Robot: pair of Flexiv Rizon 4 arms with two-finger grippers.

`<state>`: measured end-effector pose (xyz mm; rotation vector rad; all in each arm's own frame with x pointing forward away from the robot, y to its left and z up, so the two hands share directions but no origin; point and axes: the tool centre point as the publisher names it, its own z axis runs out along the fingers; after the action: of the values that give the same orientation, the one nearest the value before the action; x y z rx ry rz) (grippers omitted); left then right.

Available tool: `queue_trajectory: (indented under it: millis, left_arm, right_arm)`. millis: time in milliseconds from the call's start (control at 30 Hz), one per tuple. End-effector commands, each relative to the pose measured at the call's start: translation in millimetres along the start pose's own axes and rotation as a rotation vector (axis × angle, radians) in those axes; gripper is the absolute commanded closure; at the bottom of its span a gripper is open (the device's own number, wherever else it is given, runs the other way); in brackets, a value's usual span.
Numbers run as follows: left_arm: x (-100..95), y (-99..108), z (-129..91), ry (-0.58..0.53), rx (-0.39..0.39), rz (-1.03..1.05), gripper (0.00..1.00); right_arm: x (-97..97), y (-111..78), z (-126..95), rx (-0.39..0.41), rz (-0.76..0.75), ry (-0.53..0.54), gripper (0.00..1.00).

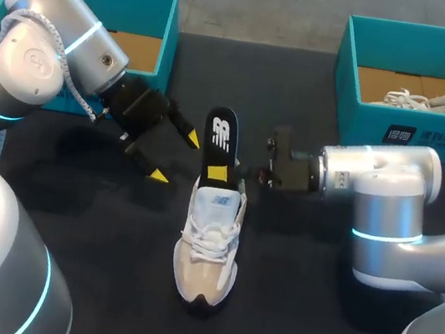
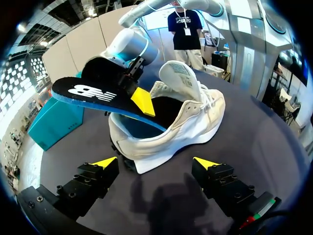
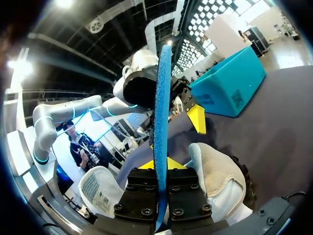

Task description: Take the shoe out of the shoebox, open the shoe tongue, remove and reinsert the insole, then place the shoe into the shoebox

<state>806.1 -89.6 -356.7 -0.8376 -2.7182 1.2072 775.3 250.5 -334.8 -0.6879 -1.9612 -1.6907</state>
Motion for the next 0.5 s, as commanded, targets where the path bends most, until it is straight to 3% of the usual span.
queue_trajectory:
  millis: [33, 500]
  left_arm:
    - [0.4, -0.2, 0.1, 0.001, -0.003, 0.000, 0.00]
    - [0.4, -0.2, 0.1, 0.001, -0.003, 0.000, 0.00]
  right_arm:
    - [0.4, -5.8, -1.0, -0.001, 0.010, -0.001, 1.00]
    - [6.4, -25.4, -3.2, -0.013, 0.044, -0.008, 1.00]
